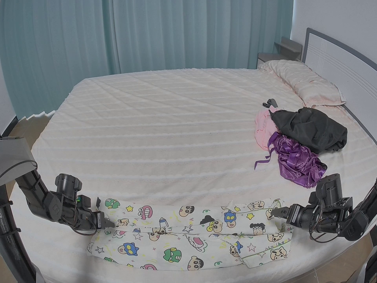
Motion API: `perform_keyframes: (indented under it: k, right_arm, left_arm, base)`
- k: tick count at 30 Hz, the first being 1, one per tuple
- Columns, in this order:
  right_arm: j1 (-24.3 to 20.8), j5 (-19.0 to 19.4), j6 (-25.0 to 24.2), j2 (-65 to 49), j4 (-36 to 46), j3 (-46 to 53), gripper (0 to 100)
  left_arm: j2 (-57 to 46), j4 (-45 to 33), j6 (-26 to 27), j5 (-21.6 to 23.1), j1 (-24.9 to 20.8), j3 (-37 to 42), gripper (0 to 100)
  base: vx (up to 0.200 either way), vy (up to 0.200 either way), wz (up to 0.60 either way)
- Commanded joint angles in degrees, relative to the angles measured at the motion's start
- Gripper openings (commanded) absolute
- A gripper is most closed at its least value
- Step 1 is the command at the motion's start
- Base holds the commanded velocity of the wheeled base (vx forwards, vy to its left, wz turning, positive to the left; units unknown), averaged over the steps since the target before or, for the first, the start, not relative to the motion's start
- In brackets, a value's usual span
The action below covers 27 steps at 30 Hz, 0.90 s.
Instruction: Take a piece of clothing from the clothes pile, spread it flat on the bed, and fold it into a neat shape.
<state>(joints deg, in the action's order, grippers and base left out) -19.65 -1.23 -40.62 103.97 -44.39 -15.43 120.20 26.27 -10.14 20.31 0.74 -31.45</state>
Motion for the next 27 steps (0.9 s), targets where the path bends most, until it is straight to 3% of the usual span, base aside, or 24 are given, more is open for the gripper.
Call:
perform_keyframes:
  k: [1,15,27]
  right_arm:
    - [0.05,0.00,0.01,0.09,0.00,0.23,100]
    - [1.81,0.70,0.01,-0.17,0.00,0.32,100]
    - [1.90,0.70,0.01,-0.44,0.00,0.67,100]
  left_arm:
    - [0.04,0.01,-0.05,-0.09,-0.30,0.43,0]
    - [-9.46,-2.89,-2.16,-1.06,2.51,0.95,0]
    - [-14.03,-10.27,3.64,-1.33,12.79,-1.95,0]
  base:
    - [0.000,0.000,0.00]
    - [0.000,0.000,0.00]
    - [0.000,0.000,0.00]
